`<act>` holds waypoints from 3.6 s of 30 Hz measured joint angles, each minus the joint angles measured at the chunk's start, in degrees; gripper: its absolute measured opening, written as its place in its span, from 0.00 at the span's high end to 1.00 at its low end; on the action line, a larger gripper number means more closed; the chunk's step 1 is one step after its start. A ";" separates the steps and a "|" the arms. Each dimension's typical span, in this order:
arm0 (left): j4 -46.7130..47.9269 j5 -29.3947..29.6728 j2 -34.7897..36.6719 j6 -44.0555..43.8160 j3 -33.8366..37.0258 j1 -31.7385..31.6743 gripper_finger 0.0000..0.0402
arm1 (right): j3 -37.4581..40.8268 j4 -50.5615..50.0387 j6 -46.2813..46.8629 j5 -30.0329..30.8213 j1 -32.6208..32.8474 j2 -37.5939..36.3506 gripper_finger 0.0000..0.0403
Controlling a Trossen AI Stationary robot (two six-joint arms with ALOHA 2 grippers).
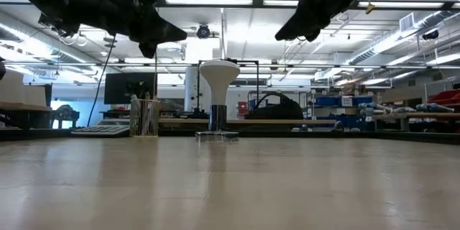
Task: Screw lightbulb
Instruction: Remove the white lightbulb from the silver lamp
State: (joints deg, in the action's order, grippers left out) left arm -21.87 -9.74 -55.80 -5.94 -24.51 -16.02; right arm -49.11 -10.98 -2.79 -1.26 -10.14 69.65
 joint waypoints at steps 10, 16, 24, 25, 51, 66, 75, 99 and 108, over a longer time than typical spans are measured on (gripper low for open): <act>6.60 1.84 6.29 0.86 0.00 2.66 1.00 | 9.67 6.93 4.61 1.65 1.60 -6.68 0.99; 9.27 4.02 7.59 0.82 0.00 4.43 1.00 | 15.68 12.31 7.94 4.49 4.81 -10.99 0.99; 11.29 5.94 7.49 1.23 0.00 5.28 1.00 | 20.87 16.74 10.59 9.40 8.24 -12.46 0.99; 11.17 6.23 7.49 1.23 0.00 5.28 1.00 | 20.89 16.80 10.59 9.80 8.42 -12.44 0.99; 14.58 18.58 7.44 0.89 0.00 5.26 1.00 | 20.89 19.95 10.85 11.37 8.64 -12.44 0.99; 12.32 16.26 7.44 -0.72 0.00 5.28 1.00 | 20.89 19.95 13.96 11.07 8.62 -12.42 0.95; 9.95 12.77 5.93 -0.02 -2.72 5.28 1.00 | 20.86 21.00 14.87 11.22 8.62 -10.02 0.99; 20.85 2.10 -20.77 11.37 -29.71 -2.22 1.00 | 15.45 29.57 15.50 11.72 9.38 -1.47 0.99; 24.27 -0.23 -26.26 13.17 -33.71 -4.52 1.00 | 4.88 27.13 14.20 11.79 9.20 8.81 0.99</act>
State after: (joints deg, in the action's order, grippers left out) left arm 2.40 -9.97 -82.06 7.23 -58.22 -20.55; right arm -44.23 16.15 11.40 10.53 -0.94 78.46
